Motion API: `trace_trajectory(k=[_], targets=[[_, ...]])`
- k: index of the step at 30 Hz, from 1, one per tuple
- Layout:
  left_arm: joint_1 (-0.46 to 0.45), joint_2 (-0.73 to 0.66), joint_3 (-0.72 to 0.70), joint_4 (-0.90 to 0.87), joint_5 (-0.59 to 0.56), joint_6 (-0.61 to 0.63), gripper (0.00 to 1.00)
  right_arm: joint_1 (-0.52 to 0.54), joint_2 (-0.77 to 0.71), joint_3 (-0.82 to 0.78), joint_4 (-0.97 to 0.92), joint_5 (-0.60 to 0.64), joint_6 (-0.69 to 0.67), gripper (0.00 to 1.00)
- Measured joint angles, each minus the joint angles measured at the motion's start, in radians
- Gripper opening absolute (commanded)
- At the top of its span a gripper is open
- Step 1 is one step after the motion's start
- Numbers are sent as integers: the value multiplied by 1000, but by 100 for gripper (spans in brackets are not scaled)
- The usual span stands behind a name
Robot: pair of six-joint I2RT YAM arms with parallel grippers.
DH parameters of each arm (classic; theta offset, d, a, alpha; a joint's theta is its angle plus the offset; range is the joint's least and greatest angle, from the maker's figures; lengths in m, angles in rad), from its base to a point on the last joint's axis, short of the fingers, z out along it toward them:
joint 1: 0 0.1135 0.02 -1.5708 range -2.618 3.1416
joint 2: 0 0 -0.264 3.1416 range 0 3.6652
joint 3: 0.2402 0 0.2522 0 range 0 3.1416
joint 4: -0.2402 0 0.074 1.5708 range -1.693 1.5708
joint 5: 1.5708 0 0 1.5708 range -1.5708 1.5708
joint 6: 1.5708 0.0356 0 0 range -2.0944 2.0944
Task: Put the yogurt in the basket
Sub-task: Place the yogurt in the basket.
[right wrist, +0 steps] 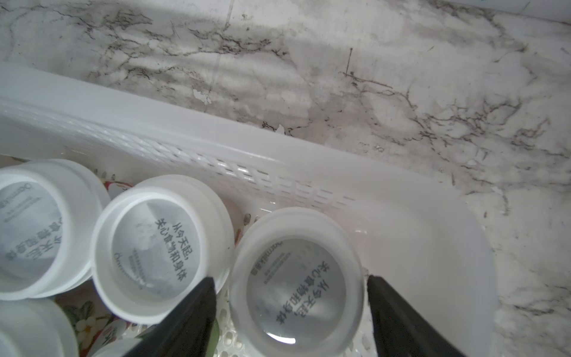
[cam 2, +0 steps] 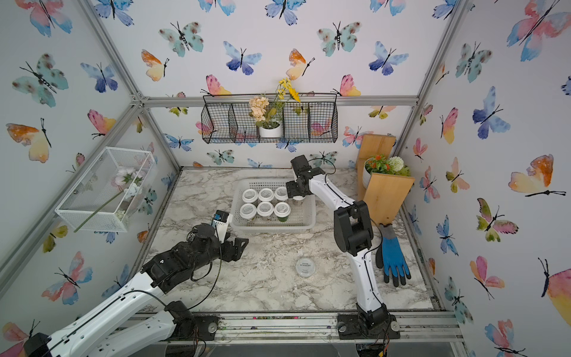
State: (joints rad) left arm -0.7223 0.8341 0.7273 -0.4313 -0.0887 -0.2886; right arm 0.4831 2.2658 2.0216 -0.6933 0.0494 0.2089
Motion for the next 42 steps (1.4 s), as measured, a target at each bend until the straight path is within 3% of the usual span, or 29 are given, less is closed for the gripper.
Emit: trace_trajectory(k=[16, 42], targets=[[0, 6, 0, 0, 0, 0, 83, 0, -188, -263, 95, -32, 19, 78], [-6, 19, 0, -1, -1, 0, 83, 4, -100, -198, 144, -32, 15, 77]])
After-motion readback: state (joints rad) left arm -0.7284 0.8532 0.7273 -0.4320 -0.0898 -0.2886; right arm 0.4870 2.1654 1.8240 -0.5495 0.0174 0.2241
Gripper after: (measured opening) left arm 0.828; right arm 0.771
